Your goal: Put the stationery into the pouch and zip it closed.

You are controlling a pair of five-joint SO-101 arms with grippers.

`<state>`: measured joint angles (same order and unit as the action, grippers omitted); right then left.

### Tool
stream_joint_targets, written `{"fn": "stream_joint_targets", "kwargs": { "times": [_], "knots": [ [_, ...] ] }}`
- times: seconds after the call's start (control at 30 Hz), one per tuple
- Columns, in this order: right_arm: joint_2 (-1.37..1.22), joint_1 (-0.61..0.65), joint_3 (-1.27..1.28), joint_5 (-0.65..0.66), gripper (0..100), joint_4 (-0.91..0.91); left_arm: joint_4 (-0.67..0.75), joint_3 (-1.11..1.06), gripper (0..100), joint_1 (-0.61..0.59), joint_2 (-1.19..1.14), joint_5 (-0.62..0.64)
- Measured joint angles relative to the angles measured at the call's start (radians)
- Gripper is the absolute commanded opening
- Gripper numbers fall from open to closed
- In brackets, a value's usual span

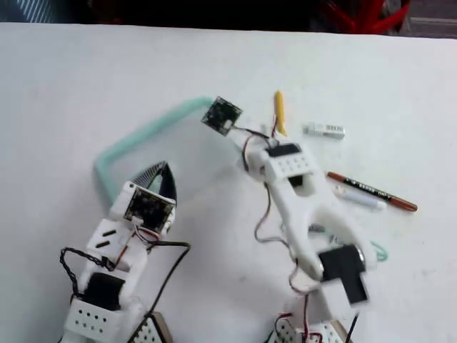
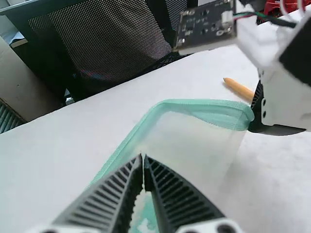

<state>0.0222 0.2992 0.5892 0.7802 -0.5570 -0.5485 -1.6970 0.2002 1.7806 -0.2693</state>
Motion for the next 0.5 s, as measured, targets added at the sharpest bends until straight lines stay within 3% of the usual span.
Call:
{"fn": "stream_joint_targets", "kwargs": {
  "times": [0.23, 0.5],
  "knots": [
    [0.387, -0.02, 0.269, -0.009, 1.8, 0.138, 0.0, 0.0, 3, 0.0, 0.0, 0.0],
    [0.75, -0.023, 0.325, -0.009, 1.8, 0.058, 0.0, 0.0, 3, 0.0, 0.0, 0.0]
  ]
}}
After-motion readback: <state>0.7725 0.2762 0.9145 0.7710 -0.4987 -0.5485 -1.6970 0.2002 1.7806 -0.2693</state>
